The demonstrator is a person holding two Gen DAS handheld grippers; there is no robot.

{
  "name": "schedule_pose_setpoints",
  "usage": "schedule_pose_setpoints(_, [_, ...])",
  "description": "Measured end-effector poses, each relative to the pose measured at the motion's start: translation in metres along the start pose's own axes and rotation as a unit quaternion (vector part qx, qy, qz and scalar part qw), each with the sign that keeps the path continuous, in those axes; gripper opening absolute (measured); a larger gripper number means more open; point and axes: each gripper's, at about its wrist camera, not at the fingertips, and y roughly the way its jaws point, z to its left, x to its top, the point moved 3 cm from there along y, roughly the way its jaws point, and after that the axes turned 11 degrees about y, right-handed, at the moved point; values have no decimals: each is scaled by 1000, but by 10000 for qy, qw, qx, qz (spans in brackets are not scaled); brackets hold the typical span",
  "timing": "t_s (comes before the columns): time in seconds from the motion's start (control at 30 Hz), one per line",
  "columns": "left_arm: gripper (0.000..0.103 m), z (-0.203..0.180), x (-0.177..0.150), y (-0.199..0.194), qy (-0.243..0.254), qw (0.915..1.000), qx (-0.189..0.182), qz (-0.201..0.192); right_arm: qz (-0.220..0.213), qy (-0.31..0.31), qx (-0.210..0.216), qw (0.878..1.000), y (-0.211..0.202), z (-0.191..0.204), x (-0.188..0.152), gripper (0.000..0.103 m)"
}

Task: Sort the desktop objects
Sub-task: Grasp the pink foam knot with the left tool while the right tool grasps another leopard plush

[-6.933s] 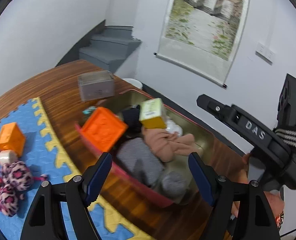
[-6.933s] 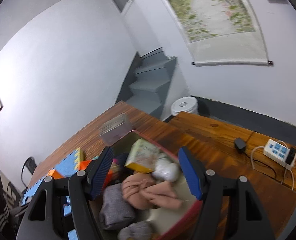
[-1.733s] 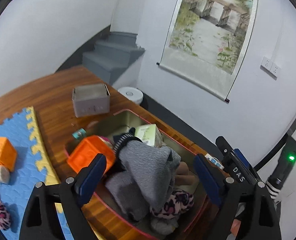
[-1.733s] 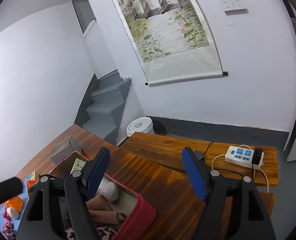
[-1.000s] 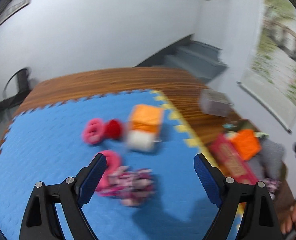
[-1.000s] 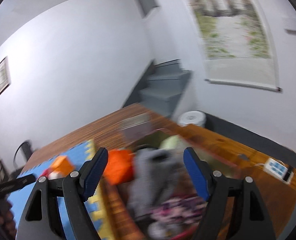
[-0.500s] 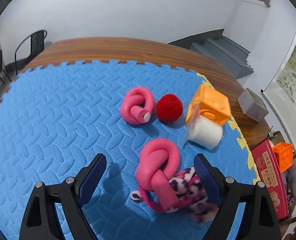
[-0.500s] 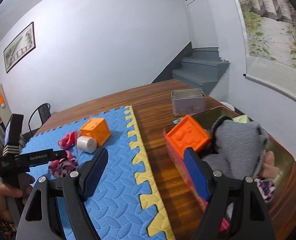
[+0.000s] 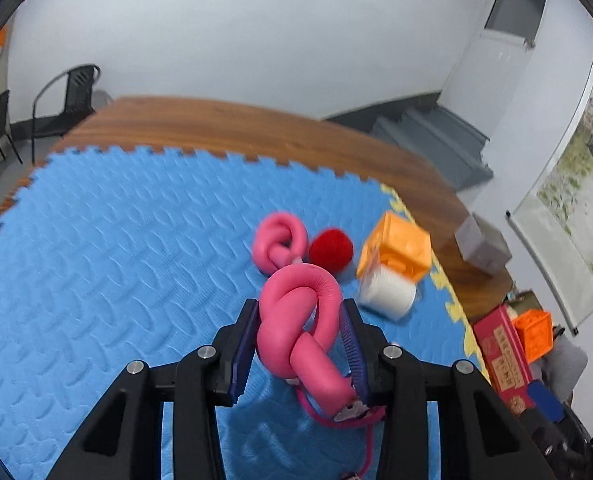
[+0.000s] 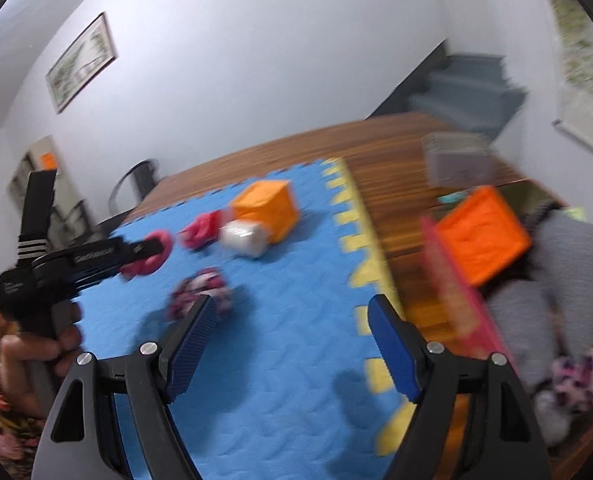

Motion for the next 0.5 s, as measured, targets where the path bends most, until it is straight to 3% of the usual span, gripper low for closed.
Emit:
schedule_pose_setpoints(0.17, [42, 11, 5, -3, -59, 9995, 274, -141, 771, -257, 502, 9954, 35, 40, 3, 81])
schedule_pose_setpoints(0.33, [42, 19, 9, 1, -180, 9992, 345, -118, 1148, -413, 176, 9924, 86, 61, 2, 81])
schedule_pose_setpoints(0.37, [42, 20, 9, 1, -178, 9991, 361, -119, 1242, -358, 124, 9915, 96, 61, 1, 79])
schedule_pose_setpoints(0.5, [42, 20, 9, 1, -173, 9990, 387, -133, 1504, -218, 200, 9882, 120, 61, -5, 56])
